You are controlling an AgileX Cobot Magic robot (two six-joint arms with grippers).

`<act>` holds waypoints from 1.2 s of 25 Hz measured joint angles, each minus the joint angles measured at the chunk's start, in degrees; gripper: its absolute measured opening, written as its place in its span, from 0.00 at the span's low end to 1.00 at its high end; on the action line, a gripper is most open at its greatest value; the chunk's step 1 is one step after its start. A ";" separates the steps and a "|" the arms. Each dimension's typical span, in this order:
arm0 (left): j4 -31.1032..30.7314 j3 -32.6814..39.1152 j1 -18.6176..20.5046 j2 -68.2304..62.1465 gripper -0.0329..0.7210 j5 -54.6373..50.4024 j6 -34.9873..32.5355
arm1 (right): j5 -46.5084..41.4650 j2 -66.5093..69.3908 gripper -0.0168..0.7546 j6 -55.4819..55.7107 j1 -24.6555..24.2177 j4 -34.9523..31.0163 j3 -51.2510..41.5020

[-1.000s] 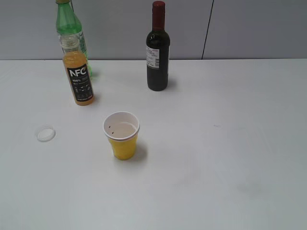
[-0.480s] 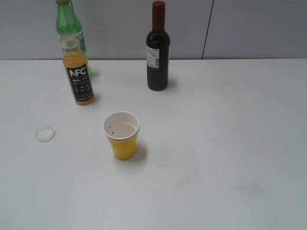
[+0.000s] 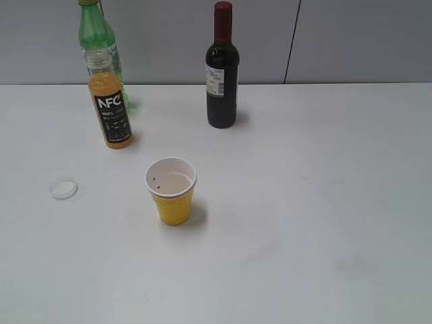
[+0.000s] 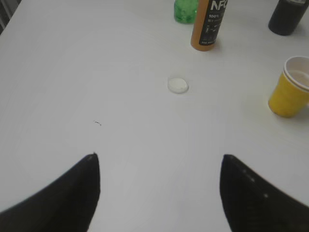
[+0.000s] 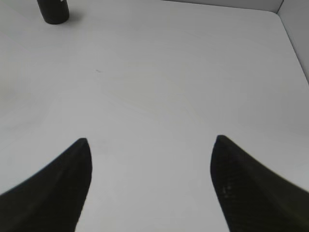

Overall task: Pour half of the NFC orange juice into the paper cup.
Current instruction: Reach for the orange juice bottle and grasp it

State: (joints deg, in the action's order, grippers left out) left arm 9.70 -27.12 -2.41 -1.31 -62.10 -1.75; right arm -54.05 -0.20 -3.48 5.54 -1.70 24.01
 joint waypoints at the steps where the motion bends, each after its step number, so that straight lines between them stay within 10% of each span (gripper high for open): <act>1: 0.00 -0.31 0.00 0.00 0.83 0.58 0.00 | 0.00 0.00 0.77 0.00 0.00 0.00 0.00; 30: -2.09 4.40 0.00 -26.07 0.83 55.75 -2.80 | 0.00 0.00 0.77 0.11 0.00 -1.37 0.00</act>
State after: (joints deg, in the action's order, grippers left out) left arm 7.60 -22.73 -2.41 -27.38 -6.35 -4.55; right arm -54.05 -0.20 -3.37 5.54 -3.06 24.01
